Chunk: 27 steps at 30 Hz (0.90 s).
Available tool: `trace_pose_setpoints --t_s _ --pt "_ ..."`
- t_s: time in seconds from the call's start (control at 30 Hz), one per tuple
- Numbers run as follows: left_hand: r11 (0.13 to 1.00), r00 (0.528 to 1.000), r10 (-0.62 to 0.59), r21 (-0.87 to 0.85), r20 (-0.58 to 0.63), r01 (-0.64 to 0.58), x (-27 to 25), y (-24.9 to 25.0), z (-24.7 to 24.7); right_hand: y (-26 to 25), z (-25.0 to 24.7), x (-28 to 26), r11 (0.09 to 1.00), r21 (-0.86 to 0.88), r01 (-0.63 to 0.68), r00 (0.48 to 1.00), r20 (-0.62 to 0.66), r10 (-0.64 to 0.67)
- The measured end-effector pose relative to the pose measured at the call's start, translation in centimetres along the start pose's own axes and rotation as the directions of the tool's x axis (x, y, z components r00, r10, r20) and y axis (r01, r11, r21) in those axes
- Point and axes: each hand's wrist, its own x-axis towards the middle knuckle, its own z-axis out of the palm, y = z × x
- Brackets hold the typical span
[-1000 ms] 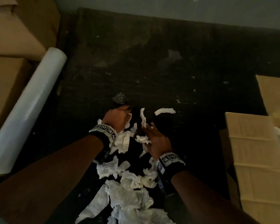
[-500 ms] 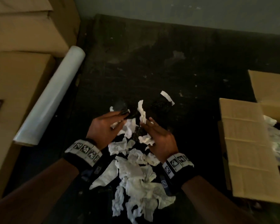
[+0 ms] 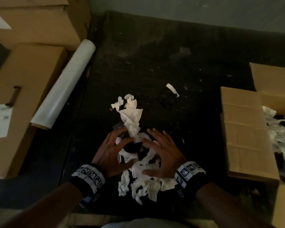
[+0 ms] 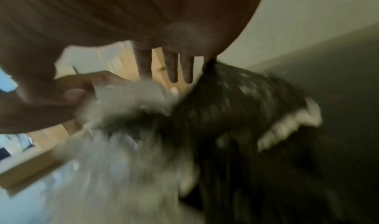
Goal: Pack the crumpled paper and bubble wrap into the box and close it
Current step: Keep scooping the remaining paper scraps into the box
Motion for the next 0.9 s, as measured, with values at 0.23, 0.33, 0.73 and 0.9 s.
trace_pose_setpoints --t_s 0.23,0.33,0.73,0.9 --pt "0.972 0.977 -0.213 0.1 -0.001 0.212 8.3 -2.2 -2.6 3.6 -4.8 6.1 0.927 0.165 -0.336 0.866 -0.334 0.373" --pt "0.918 0.919 -0.372 0.201 0.13 0.343 12.6 -3.9 -1.6 7.8 -5.6 10.8 0.839 0.174 -0.515 0.79 -0.283 0.544" --pt "0.897 0.797 -0.386 0.392 0.464 0.205 20.9 -9.0 3.3 14.3 -2.7 20.9 0.781 0.022 -0.625 0.778 0.106 0.62" --pt "0.946 0.844 -0.295 0.26 0.448 0.193 20.2 -9.1 3.0 12.9 -0.9 21.8 0.928 -0.006 -0.372 0.927 0.047 0.372"
